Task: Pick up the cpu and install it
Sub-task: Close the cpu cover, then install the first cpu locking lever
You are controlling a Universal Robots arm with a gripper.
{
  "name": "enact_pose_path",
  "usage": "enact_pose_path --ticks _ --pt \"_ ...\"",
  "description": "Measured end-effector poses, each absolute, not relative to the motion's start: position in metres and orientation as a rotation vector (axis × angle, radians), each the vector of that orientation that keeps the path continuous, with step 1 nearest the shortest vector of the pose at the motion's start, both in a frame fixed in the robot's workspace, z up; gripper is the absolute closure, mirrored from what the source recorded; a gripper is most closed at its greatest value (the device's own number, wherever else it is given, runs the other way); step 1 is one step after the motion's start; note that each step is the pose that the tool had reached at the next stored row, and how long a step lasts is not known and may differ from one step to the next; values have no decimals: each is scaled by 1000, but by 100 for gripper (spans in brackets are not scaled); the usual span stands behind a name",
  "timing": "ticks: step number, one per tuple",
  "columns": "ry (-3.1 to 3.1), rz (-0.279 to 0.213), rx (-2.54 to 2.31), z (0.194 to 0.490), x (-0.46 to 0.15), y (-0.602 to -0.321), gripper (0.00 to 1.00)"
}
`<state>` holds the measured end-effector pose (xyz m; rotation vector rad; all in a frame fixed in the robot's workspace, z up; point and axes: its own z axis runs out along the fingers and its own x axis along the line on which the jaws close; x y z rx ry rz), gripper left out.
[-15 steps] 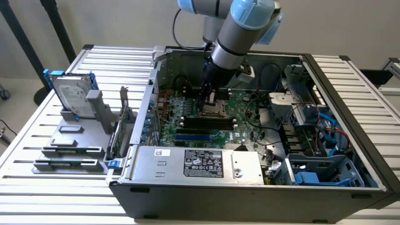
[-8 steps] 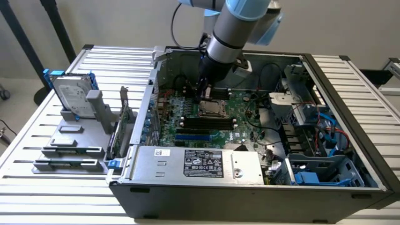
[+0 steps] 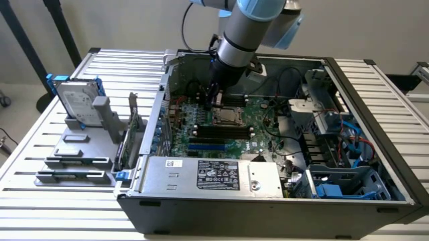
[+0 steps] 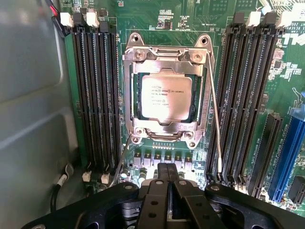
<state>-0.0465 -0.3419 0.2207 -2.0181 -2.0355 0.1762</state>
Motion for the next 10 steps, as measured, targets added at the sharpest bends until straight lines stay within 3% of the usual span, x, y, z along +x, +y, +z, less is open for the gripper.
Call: enact_pose_path --ticks 10 --pt "-2035 176 -2018 221 -46 -342 89"
